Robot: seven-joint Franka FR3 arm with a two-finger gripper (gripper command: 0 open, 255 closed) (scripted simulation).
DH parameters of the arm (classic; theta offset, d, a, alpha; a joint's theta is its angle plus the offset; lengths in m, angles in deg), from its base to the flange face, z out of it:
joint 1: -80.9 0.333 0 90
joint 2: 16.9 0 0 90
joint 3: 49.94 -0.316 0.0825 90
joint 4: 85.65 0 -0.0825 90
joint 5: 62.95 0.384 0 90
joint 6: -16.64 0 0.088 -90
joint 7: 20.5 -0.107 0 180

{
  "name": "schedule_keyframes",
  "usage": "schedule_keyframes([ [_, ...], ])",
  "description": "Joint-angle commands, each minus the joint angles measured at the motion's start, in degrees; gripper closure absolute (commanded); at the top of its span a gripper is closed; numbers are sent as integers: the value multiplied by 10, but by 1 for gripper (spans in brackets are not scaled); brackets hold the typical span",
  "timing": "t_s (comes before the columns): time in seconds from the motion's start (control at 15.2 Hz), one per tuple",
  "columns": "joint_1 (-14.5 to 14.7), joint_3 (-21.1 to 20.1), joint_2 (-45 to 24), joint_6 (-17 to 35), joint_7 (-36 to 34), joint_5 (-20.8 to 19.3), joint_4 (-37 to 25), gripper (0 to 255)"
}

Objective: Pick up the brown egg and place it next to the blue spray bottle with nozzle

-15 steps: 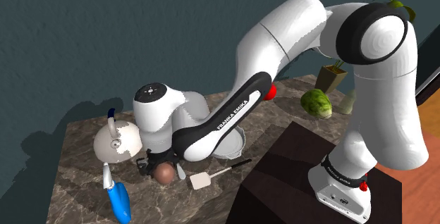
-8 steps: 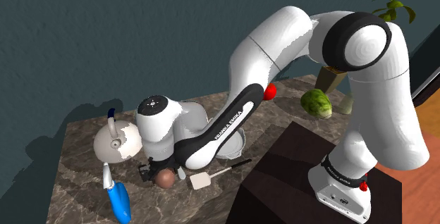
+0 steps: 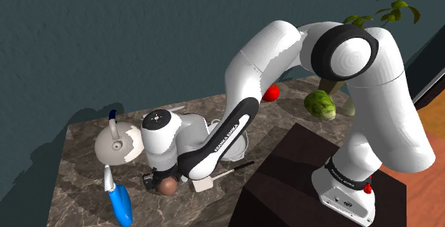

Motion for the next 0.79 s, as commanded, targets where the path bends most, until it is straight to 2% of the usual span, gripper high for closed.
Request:
schedule_keyframes([
  [0.0, 1, 2, -4, 3, -1, -2, -1, 255],
  [0.4, 1, 1, -4, 3, -1, -2, -1, 255],
  [0.46, 2, 1, -3, 3, -2, -1, -1, 0],
  [0.73, 2, 1, -3, 3, -3, -2, 1, 0],
])
